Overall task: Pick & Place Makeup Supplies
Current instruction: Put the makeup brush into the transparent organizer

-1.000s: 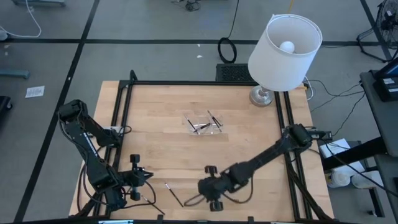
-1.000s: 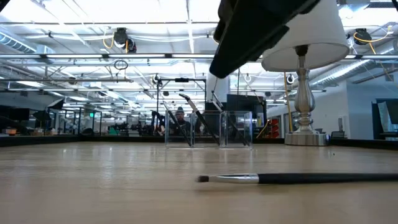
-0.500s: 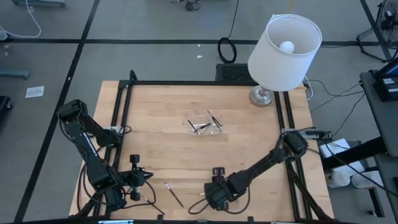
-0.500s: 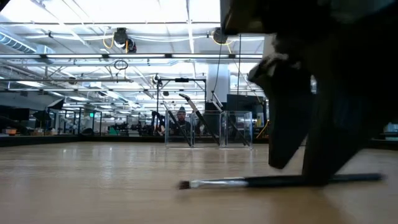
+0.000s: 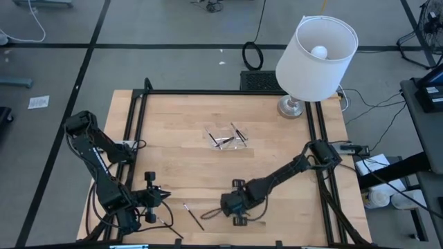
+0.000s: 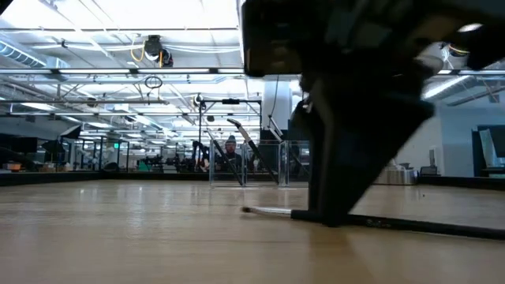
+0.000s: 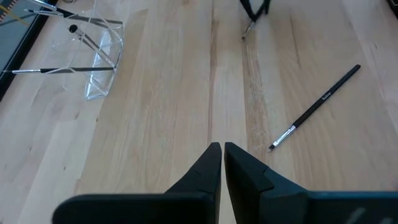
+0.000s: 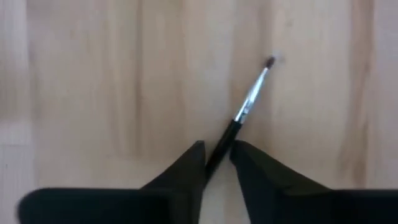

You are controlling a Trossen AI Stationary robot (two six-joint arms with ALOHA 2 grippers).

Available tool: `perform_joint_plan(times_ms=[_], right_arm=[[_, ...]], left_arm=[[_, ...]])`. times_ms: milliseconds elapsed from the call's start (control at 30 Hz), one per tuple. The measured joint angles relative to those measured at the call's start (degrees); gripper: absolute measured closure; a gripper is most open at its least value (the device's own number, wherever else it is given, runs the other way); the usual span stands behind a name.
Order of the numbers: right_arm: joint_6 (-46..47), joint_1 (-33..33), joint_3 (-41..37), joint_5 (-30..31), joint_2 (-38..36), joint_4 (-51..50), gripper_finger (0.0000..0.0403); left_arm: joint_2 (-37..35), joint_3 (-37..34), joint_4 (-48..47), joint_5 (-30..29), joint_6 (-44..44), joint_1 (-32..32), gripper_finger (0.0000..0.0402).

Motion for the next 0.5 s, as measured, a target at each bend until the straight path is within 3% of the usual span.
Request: perform_joint_plan(times_ms=[233, 500], right_arm=[[-1.35, -3.07, -7.54, -5.07, -0.41, 2.47, 0.0390], [-2.43, -3.65, -10.41, -6.63, -1.02, 5.70, 0.0384]], left_arm=[[0.00, 0.00, 0.00, 0.00, 0.00, 0.00, 0.0371], [0.00, 0.00, -0.07, 0.00, 0.00, 0.00, 0.0371]])
